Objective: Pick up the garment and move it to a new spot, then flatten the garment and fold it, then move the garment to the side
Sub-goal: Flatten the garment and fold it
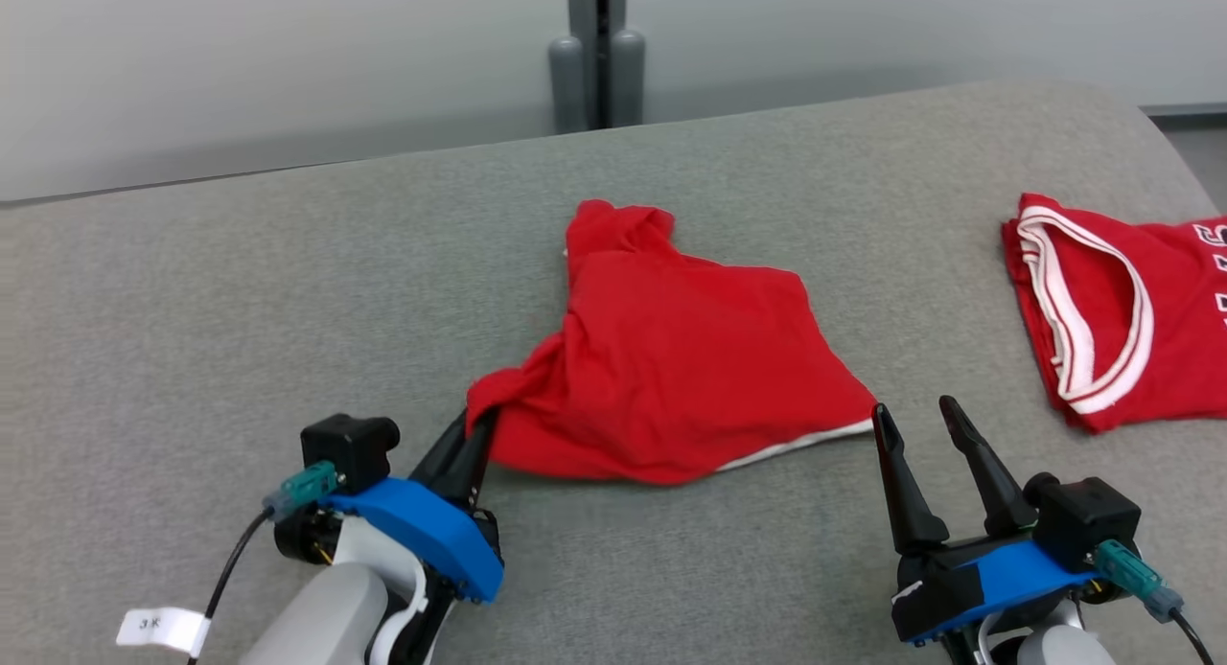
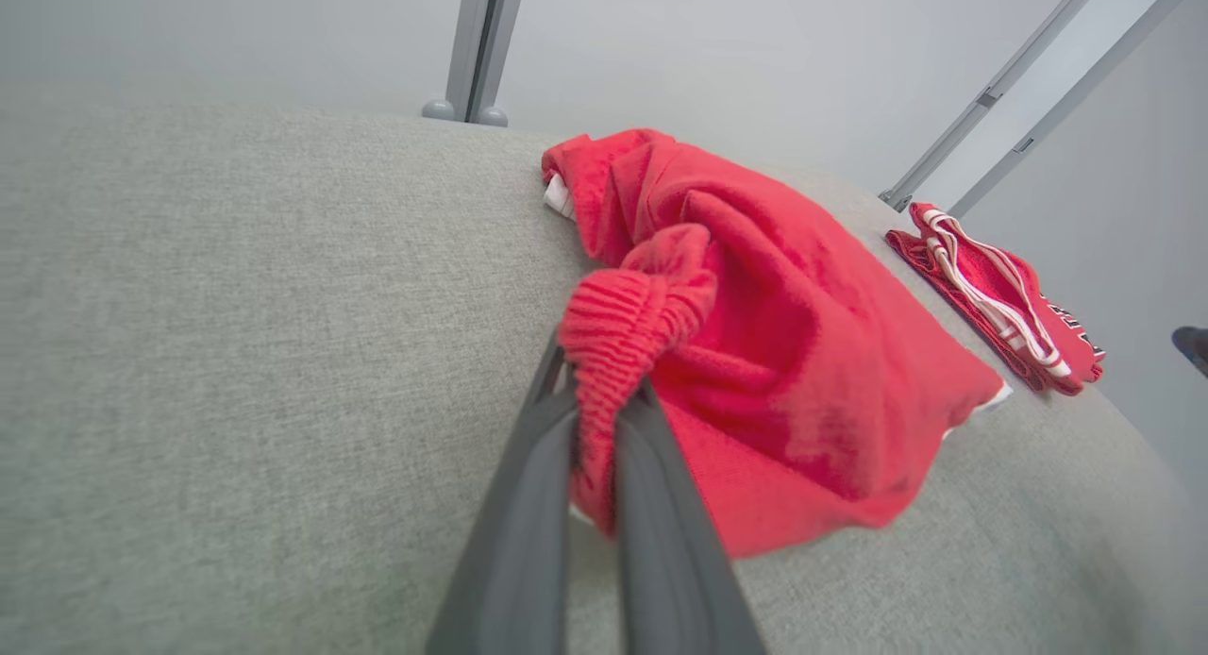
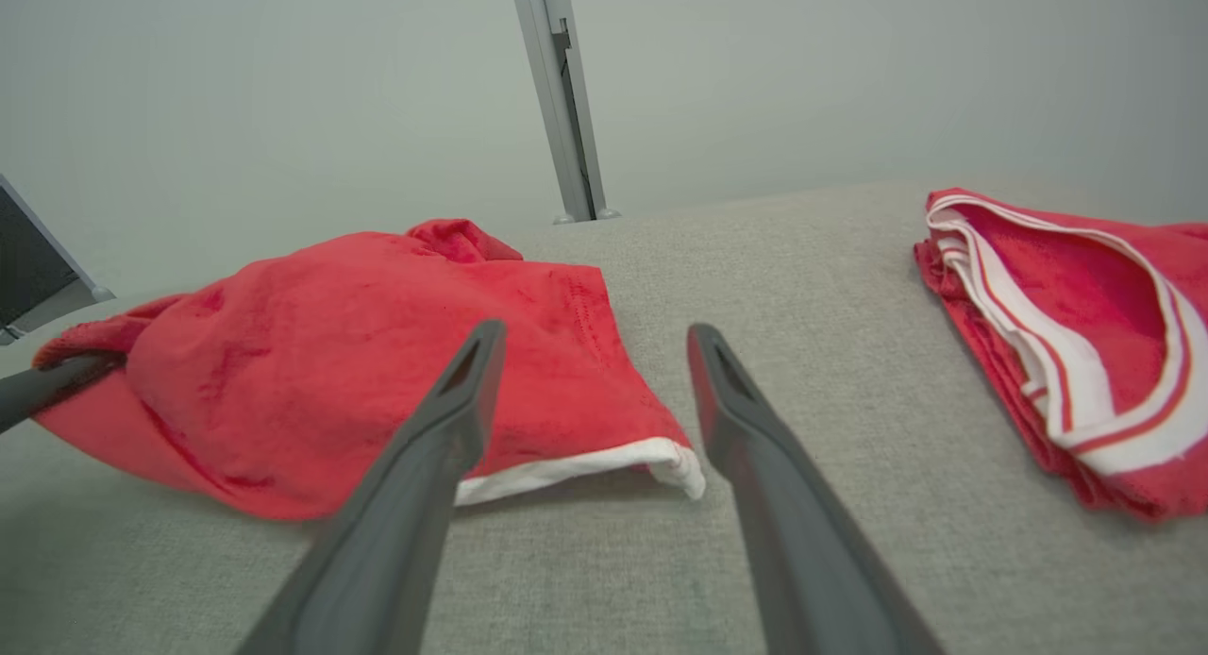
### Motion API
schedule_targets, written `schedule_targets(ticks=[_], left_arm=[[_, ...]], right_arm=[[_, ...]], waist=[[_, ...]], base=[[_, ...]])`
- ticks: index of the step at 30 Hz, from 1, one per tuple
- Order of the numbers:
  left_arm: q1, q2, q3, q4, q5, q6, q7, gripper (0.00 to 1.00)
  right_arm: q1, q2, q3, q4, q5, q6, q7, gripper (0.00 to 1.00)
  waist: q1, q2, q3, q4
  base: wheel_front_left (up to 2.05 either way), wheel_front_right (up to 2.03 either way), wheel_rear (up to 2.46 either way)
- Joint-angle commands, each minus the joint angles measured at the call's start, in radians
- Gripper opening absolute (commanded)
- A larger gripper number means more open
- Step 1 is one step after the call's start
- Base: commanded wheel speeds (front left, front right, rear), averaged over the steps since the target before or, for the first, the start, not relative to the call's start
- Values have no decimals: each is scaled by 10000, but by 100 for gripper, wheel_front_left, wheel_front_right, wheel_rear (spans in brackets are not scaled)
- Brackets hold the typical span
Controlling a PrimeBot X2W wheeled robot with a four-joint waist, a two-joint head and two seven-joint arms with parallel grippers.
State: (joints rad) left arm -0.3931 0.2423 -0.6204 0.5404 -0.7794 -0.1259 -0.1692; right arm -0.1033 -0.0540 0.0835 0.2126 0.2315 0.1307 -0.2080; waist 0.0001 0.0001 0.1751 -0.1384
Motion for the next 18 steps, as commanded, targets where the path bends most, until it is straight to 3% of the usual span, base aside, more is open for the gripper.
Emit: schedule_targets(ticks=[1,5,13,15,18], left_arm=[[219,79,-40,-229,-65,-76,19,0],[1065,372,-94,-1434,-467,157,595,0],[3245,1067,249,-4839,-1588,1847,2118,0],[3302,1160,254,-5055,-1432,2181,2210,0],[2937,799,440,-4820,-1480,2474,2077,0]], right_arm=[[-51,9,-53,-8,-6,2,-6,100],[94,2,-88,-65,-62,2,62,100],[203,-4,-126,-145,-45,2,95,100],[170,-1,-69,-150,-7,2,91,100],[51,2,61,-156,40,2,90,100]], waist=[[-1,-1,28,156],[-1,-1,-63,513],[-1,-1,-146,818],[-1,-1,-119,805],[-1,-1,-29,702]], base=[[0,0,0],[0,0,0],[0,0,0],[0,0,0],[0,0,0]])
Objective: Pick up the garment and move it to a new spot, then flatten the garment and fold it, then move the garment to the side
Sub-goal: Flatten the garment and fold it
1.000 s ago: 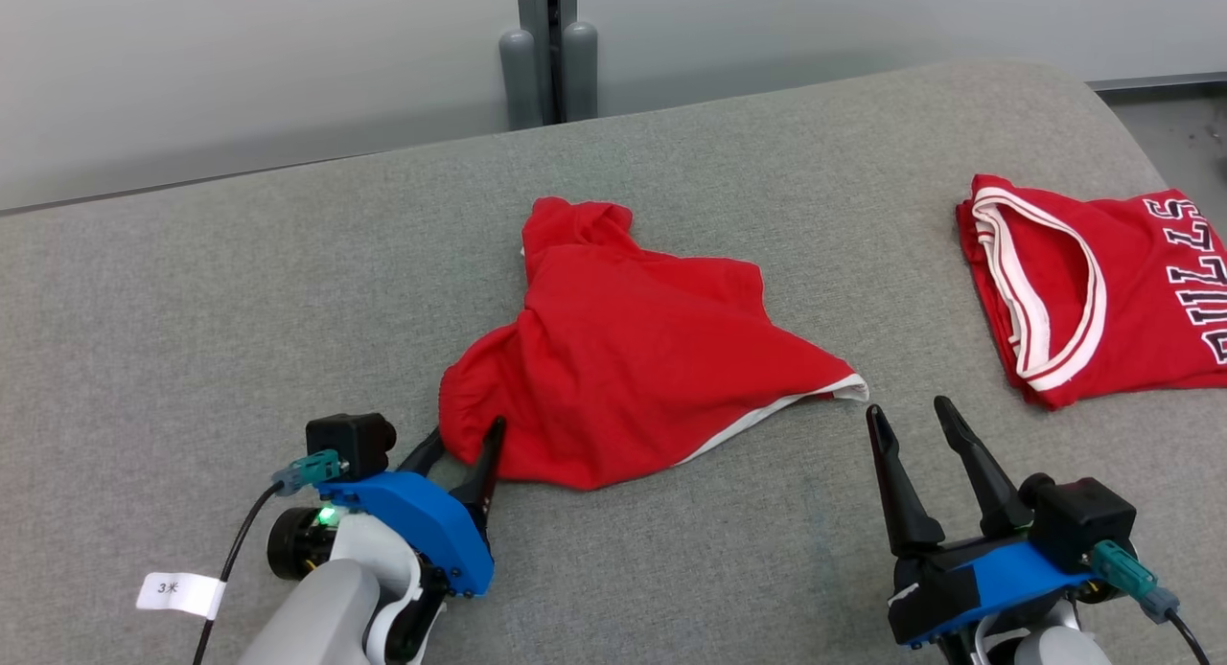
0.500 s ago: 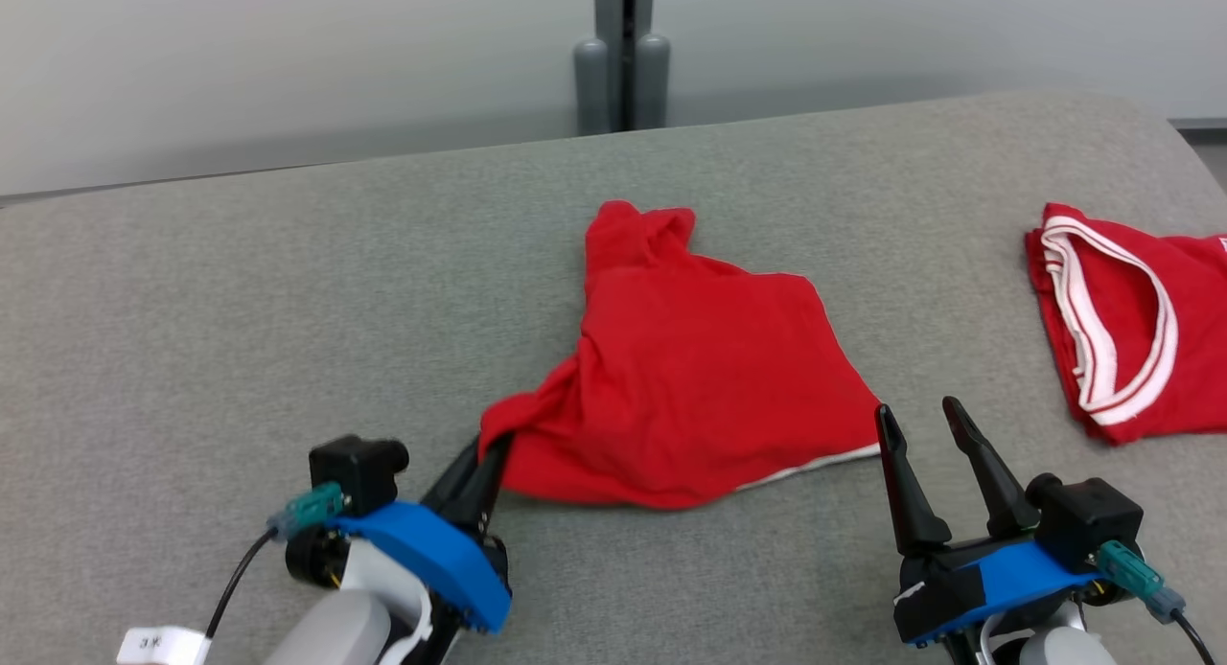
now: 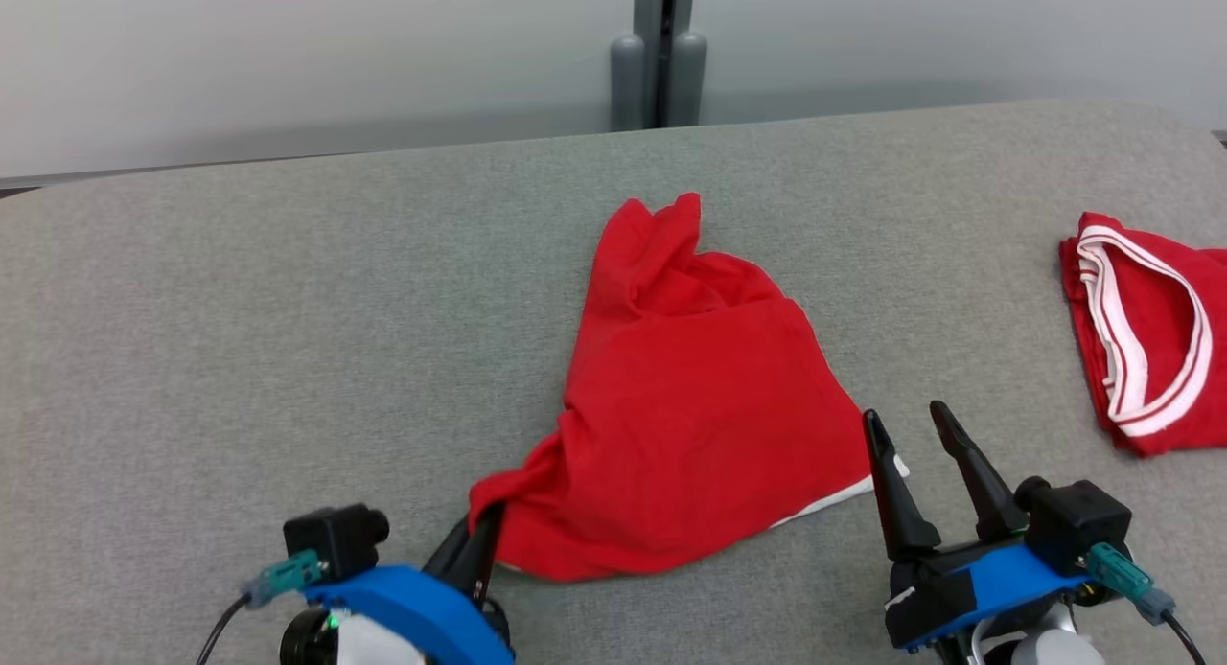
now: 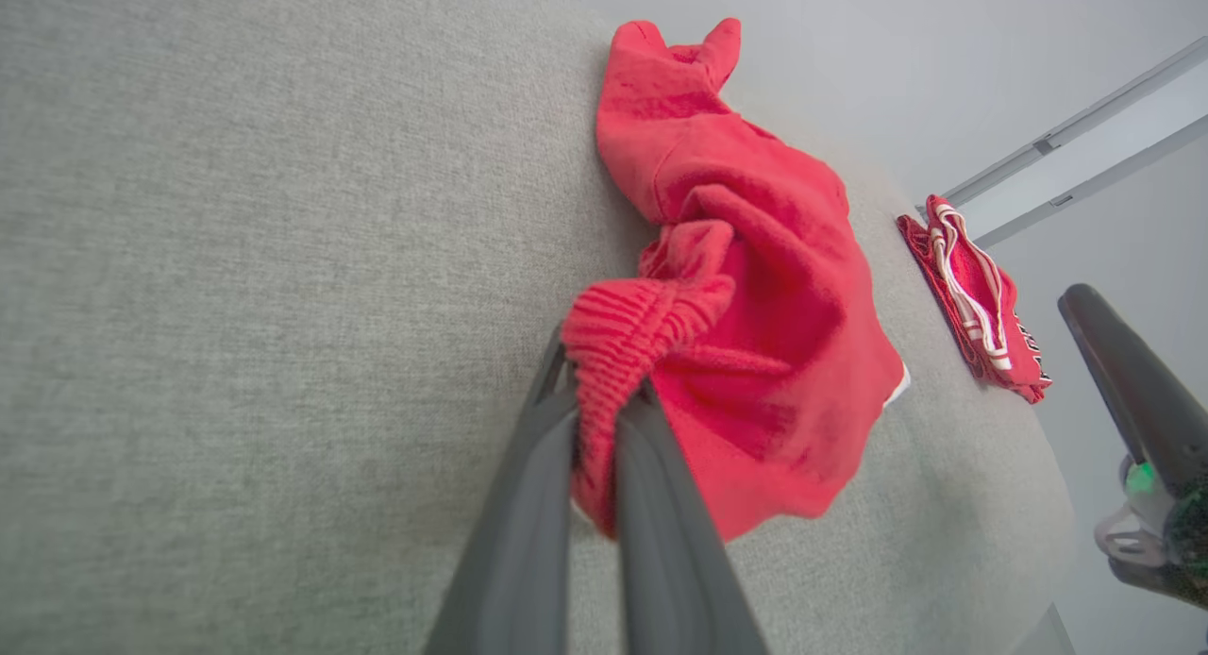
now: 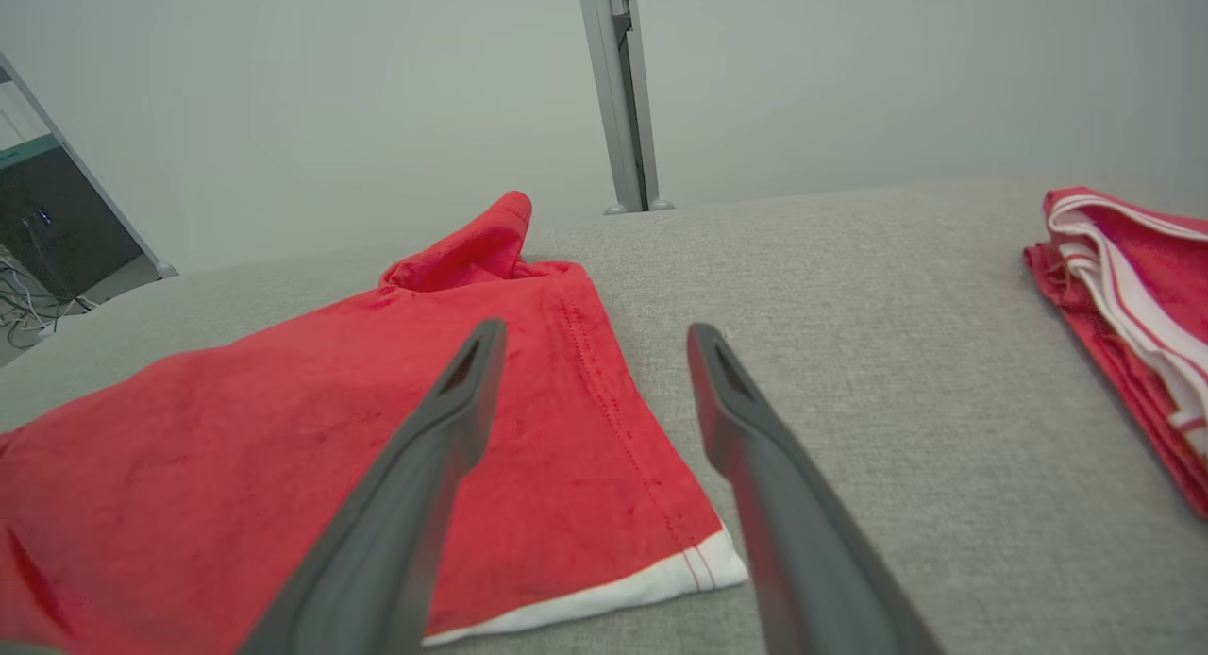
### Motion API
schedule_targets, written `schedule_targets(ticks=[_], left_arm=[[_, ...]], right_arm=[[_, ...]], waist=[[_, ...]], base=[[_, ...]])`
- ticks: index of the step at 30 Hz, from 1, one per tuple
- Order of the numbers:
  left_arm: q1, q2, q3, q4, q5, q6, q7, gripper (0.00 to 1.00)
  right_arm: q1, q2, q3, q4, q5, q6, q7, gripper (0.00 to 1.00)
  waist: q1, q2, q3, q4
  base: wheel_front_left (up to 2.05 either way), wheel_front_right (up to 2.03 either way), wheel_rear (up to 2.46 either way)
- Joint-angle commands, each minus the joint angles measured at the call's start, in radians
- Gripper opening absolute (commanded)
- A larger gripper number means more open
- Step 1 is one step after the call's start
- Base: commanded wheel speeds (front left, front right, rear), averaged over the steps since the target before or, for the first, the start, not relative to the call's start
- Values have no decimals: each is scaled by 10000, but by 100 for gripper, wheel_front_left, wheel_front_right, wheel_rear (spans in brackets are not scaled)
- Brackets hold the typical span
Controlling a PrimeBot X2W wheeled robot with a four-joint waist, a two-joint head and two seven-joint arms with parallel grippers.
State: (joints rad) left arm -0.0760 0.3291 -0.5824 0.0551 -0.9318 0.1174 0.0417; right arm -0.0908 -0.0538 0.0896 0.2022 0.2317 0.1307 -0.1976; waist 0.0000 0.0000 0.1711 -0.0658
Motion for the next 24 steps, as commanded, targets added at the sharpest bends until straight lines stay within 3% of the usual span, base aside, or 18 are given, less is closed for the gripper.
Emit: schedule_targets(ticks=[1,9,16,20,21,22,24], left_arm=[[-454,-156,109,272,110,145,-85,0],[-2364,-1030,748,3103,-13,455,-532,0],[-3588,-1323,1356,5146,-62,345,-1446,0],[-3986,-1405,1337,5984,-26,12,-1698,0],[-4044,-1425,1271,6098,25,-145,-1755,27],[-4086,-1444,1224,6188,33,-309,-1815,100],[-4110,-1423,1112,6364,132,-575,-1984,100]], right_arm=[[-113,-1,40,-49,61,2,-13,100],[-494,7,337,21,162,2,-65,100],[-678,15,287,125,235,2,-205,100],[-686,21,254,199,243,2,-272,100],[-691,21,235,215,257,2,-283,100],[-694,22,208,229,253,2,-279,100],[-681,22,175,235,207,2,-280,100]], waist=[[0,0,54,-79],[0,0,565,-836],[0,0,876,-1224],[0,0,890,-1208],[0,0,864,-1173],[0,0,823,-1116],[0,0,709,-996]], base=[[0,0,0],[0,0,0],[0,0,0],[0,0,0],[0,0,0],[0,0,0],[0,0,0]])
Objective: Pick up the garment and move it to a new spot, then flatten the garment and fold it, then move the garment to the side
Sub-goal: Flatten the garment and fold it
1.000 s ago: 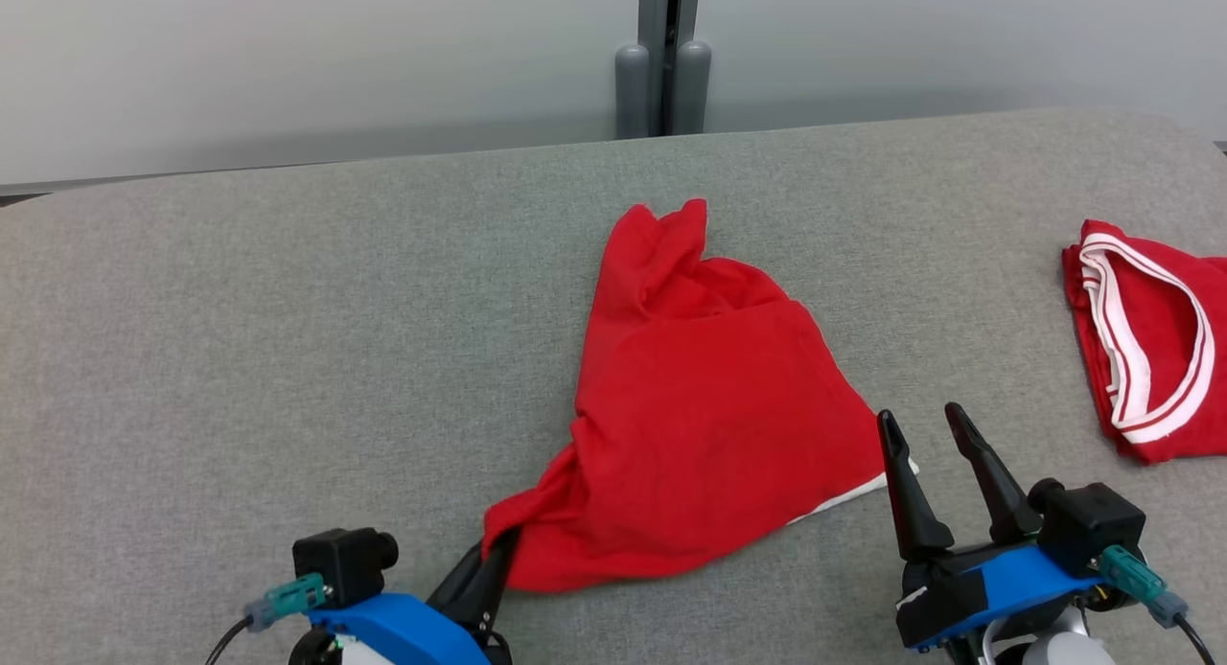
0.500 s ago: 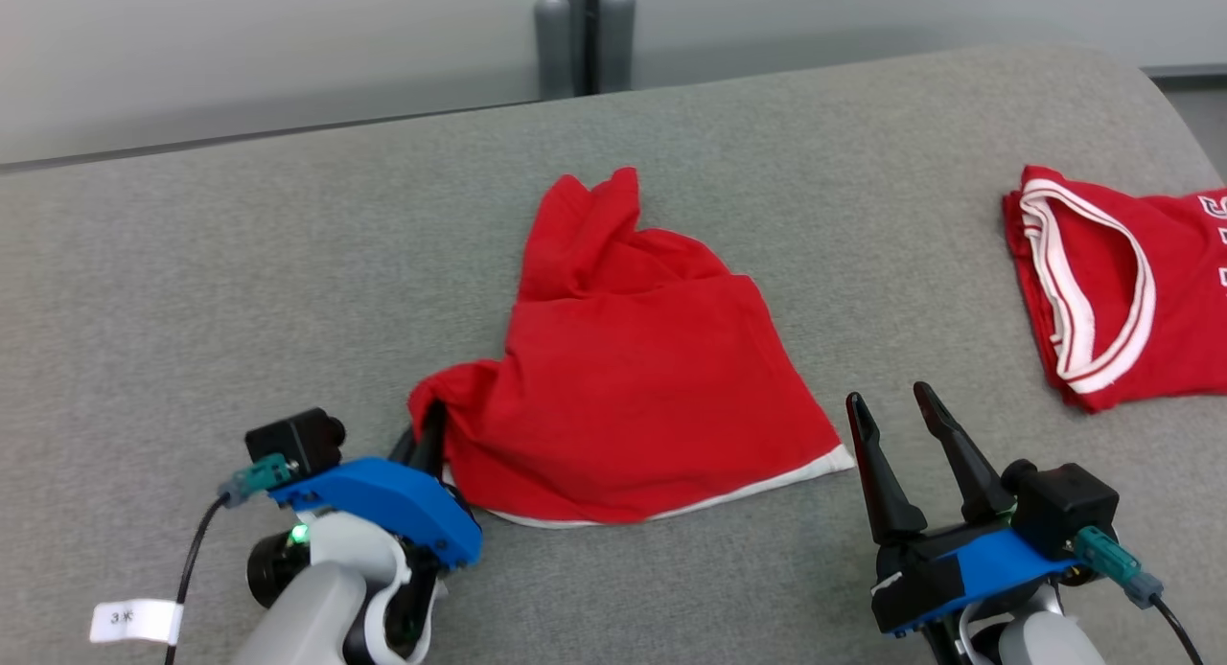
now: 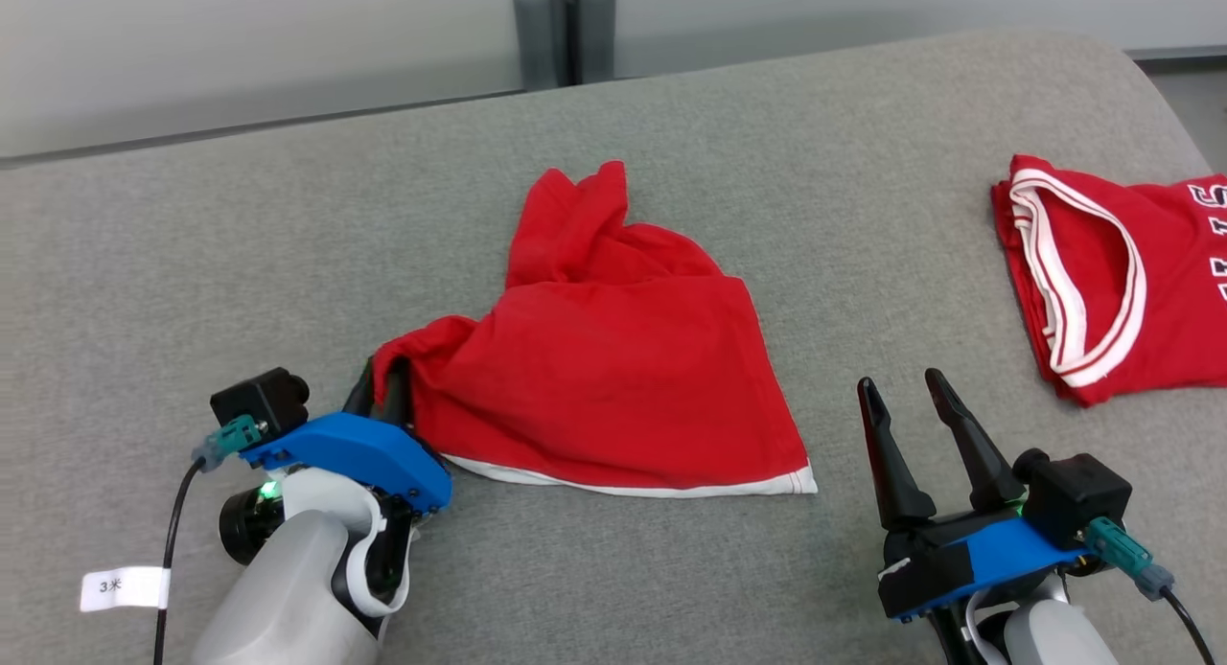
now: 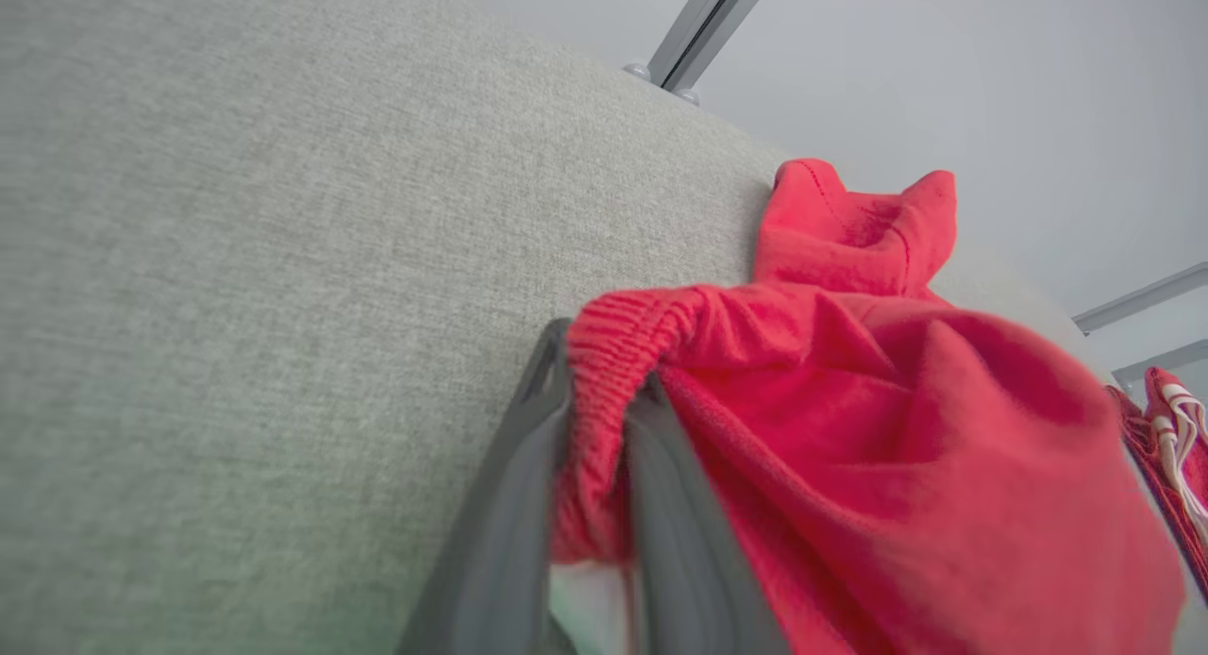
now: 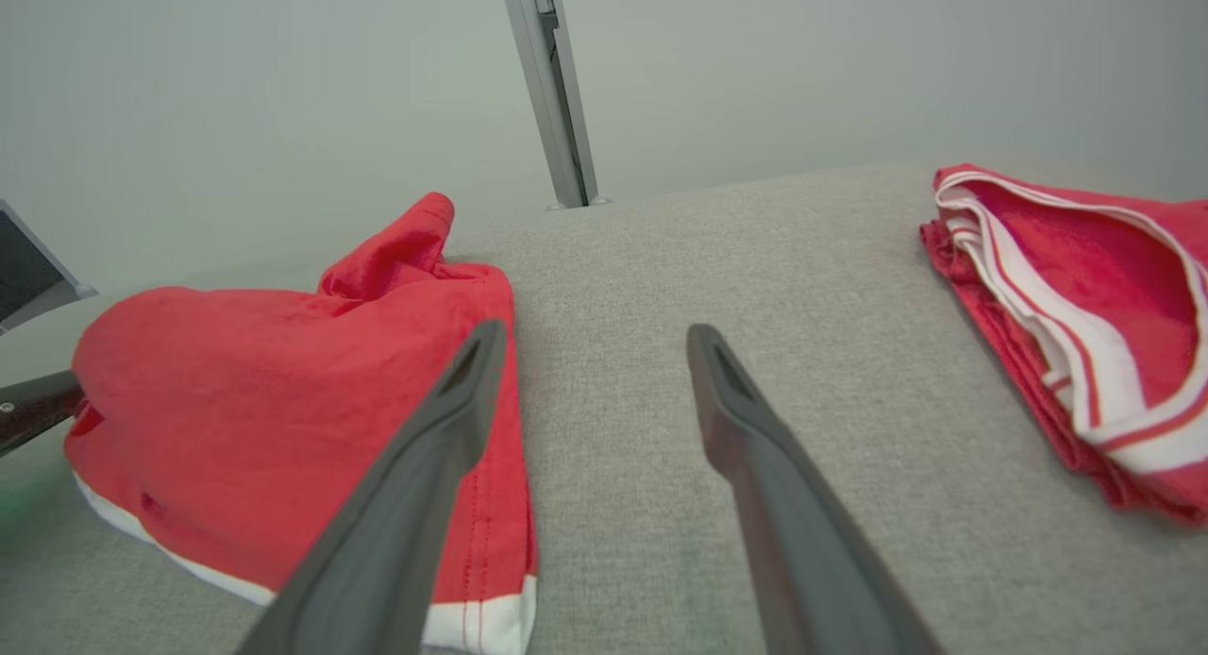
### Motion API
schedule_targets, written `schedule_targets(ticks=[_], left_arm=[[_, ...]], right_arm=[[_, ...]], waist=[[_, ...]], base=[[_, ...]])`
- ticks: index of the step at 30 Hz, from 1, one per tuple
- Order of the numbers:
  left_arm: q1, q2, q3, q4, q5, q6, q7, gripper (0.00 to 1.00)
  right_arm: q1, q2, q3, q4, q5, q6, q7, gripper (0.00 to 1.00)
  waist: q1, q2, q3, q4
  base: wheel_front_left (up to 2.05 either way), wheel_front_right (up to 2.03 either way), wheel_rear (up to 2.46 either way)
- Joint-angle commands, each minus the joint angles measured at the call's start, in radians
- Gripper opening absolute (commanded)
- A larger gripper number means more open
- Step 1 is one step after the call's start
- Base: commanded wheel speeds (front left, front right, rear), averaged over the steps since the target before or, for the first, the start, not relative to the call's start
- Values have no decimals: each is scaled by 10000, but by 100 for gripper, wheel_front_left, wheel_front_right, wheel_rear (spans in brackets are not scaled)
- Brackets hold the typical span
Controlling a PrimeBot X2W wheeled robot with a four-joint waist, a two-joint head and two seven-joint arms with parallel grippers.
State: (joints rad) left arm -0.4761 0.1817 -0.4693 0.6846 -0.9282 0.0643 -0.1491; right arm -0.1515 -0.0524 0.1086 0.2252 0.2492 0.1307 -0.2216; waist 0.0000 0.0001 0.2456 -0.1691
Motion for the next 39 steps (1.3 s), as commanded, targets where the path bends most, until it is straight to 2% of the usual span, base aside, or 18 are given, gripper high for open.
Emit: schedule_targets(ticks=[1,6,11,18,24,30,39], left_arm=[[-83,76,-96,124,152,-158,-188,100],[376,173,-327,141,306,-636,-472,100],[1054,328,-361,-308,309,-885,-744,100],[2004,827,48,-1415,830,-706,-1113,100],[3087,1126,1150,-3200,2380,-370,-1161,100],[4171,895,2053,-4241,3539,-280,-1165,100],[4680,598,2447,-4137,3917,-489,-1169,100]], right_arm=[[-53,8,-52,11,3,2,-30,100],[169,-15,-173,-6,-70,2,76,100],[409,-106,-294,-72,-30,2,209,100],[794,-158,-536,-251,-37,2,385,100],[1187,-187,-813,-425,-57,2,547,100],[1466,-145,-1051,-494,-125,2,756,100],[1589,-68,-1066,-632,-117,2,875,100]], waist=[[0,-1,-124,110],[0,-1,-585,494],[0,-1,-1102,873],[0,-1,-1664,1218],[0,-1,-2021,1462],[0,-1,-2220,1572],[0,-1,-2261,1579]], base=[[0,0,0],[0,0,0],[0,0,0],[0,0,0],[0,0,0],[0,0,0],[0,0,0]])
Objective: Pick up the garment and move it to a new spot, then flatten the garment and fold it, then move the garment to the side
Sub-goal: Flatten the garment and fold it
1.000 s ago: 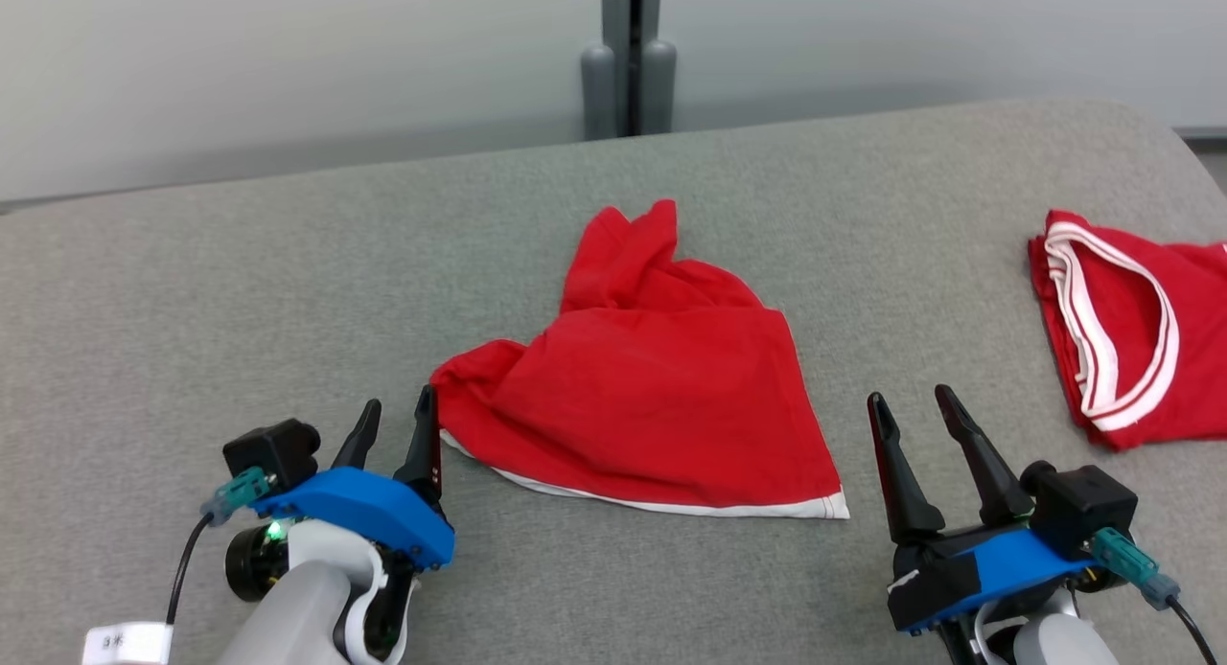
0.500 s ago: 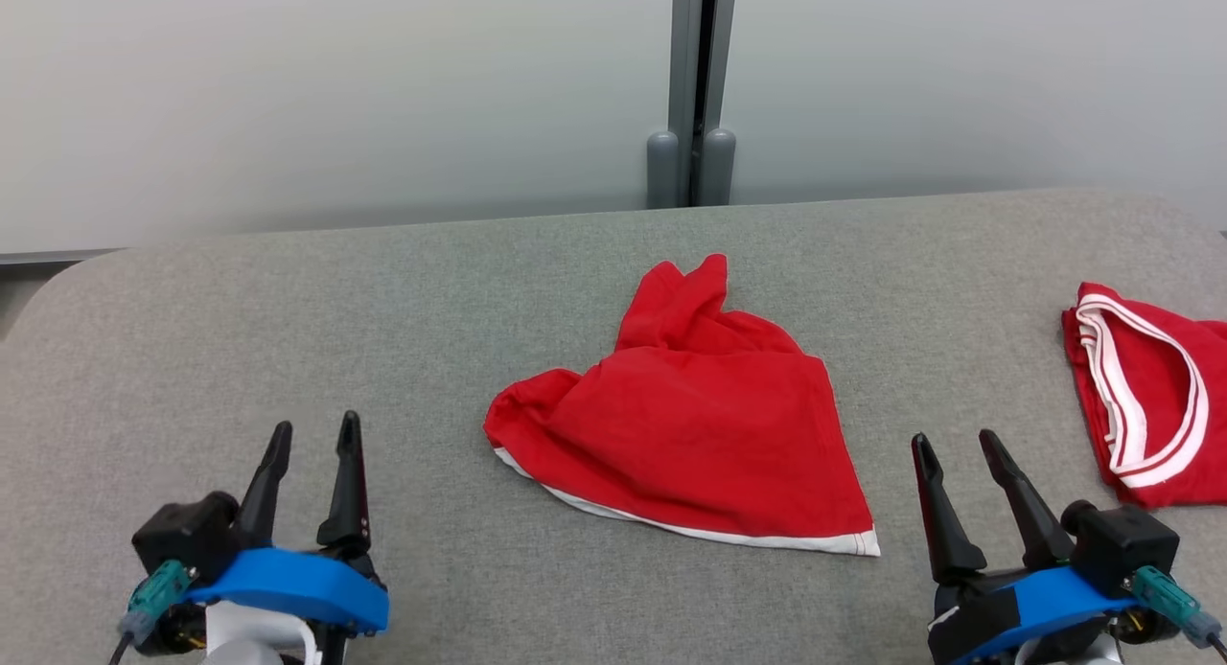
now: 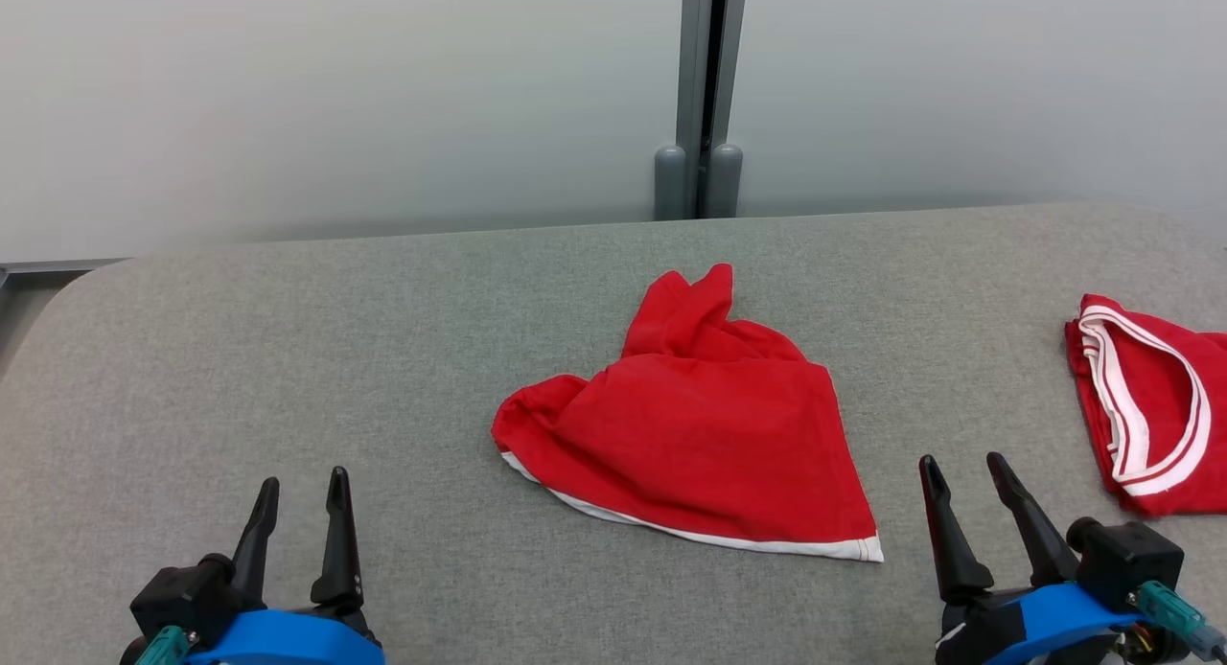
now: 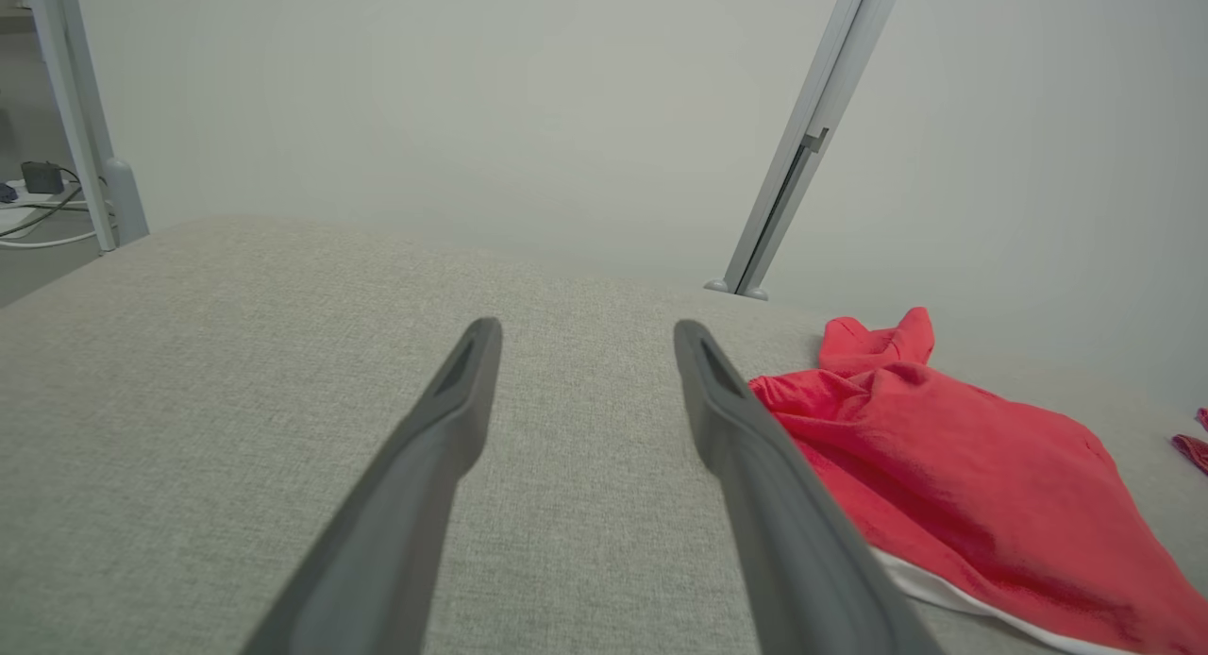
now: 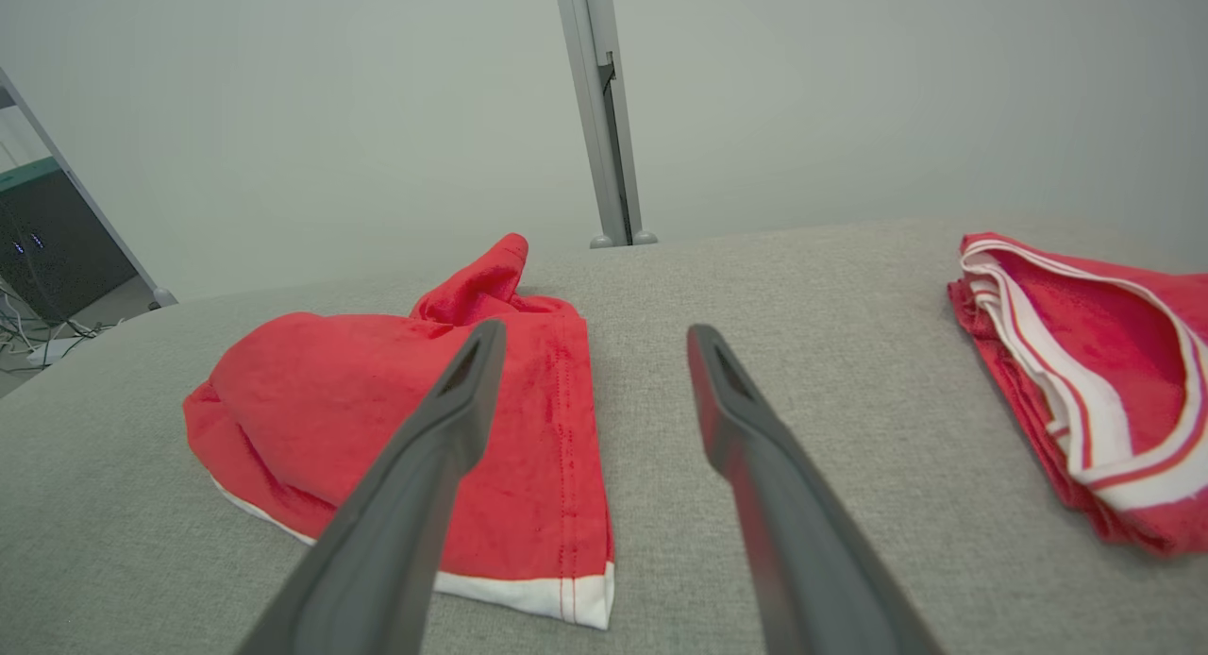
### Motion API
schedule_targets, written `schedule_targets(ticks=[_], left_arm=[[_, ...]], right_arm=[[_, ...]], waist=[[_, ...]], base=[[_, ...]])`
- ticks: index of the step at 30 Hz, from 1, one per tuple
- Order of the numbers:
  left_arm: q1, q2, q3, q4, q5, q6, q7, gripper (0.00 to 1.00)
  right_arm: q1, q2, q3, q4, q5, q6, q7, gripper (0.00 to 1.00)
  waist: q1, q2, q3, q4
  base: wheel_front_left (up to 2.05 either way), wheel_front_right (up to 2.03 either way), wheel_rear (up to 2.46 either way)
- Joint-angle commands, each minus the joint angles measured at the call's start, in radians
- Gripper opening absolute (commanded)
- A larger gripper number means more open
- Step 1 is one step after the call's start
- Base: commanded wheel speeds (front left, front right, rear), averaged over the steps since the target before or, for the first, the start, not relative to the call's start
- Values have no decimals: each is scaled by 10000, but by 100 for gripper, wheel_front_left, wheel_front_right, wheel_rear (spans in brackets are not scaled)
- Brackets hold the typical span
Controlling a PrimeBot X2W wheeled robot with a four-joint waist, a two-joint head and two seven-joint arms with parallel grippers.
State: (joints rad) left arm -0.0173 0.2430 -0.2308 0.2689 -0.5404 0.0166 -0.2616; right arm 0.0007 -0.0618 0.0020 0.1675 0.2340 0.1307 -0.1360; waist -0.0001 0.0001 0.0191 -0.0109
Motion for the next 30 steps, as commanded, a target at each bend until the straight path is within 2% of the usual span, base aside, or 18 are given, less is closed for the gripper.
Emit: schedule_targets(ticks=[1,12,20,30], left_arm=[[86,-38,72,41,64,-49,-43,100],[-489,-223,-354,681,169,-509,54,100],[-1854,-361,-1024,2467,460,-904,525,100],[-2960,-374,-1261,3929,501,-1158,314,100]], right_arm=[[68,32,2,-59,40,2,25,100],[-163,60,163,-184,5,2,64,100],[-623,71,654,-65,44,2,-40,100],[-1057,92,1063,376,230,2,-386,100]], waist=[[1,-1,11,-1],[1,-1,350,-153],[1,-1,1135,-740],[1,-1,1738,-1374]], base=[[0,0,0],[0,0,0],[0,0,0],[0,0,0]])
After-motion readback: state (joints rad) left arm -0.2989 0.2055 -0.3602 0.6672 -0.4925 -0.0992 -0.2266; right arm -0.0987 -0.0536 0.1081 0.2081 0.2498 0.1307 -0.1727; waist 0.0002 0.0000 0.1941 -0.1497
